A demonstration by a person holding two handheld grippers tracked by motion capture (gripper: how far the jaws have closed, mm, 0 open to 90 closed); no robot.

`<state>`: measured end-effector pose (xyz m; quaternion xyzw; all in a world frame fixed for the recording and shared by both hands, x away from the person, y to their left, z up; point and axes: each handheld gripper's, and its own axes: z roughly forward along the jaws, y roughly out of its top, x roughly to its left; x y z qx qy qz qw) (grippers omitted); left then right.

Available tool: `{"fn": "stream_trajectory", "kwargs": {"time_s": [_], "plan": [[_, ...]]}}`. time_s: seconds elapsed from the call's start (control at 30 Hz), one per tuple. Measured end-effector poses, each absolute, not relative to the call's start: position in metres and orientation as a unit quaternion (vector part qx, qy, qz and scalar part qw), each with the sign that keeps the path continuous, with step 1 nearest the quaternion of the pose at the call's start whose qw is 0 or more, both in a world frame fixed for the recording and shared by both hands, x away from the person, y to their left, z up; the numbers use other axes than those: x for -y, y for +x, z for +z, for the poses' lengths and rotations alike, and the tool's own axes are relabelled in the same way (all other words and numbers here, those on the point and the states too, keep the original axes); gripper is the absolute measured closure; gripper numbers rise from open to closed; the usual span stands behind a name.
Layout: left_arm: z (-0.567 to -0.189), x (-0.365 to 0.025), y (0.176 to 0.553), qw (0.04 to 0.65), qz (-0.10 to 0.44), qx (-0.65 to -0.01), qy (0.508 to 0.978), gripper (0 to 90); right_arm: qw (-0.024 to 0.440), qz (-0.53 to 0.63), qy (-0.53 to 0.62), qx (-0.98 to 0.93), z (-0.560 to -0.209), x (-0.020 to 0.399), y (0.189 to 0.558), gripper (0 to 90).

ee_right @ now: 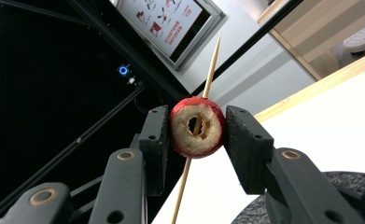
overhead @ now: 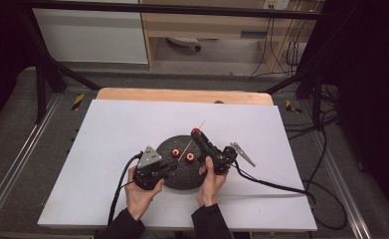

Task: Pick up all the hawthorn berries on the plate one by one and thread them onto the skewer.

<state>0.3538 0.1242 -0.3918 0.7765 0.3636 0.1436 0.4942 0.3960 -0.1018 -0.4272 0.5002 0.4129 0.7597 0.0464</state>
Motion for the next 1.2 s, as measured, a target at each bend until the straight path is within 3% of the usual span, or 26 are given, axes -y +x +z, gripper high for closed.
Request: {"fn": "stream_trajectory", "kwargs": {"time_s": [0.93,1.2], "plan": [[-0.381,-0.109,0.37,0.494,0.15,-0.344,0.784,88.2,0.027,0.734,0.48,-0.479,-0.437,0.098,0.374,60.4],[-0.383,-0.123,0.367,0.489,0.149,-0.345,0.787,88.3,0.045,0.716,0.469,-0.514,-0.429,0.104,0.376,40.5]]}}
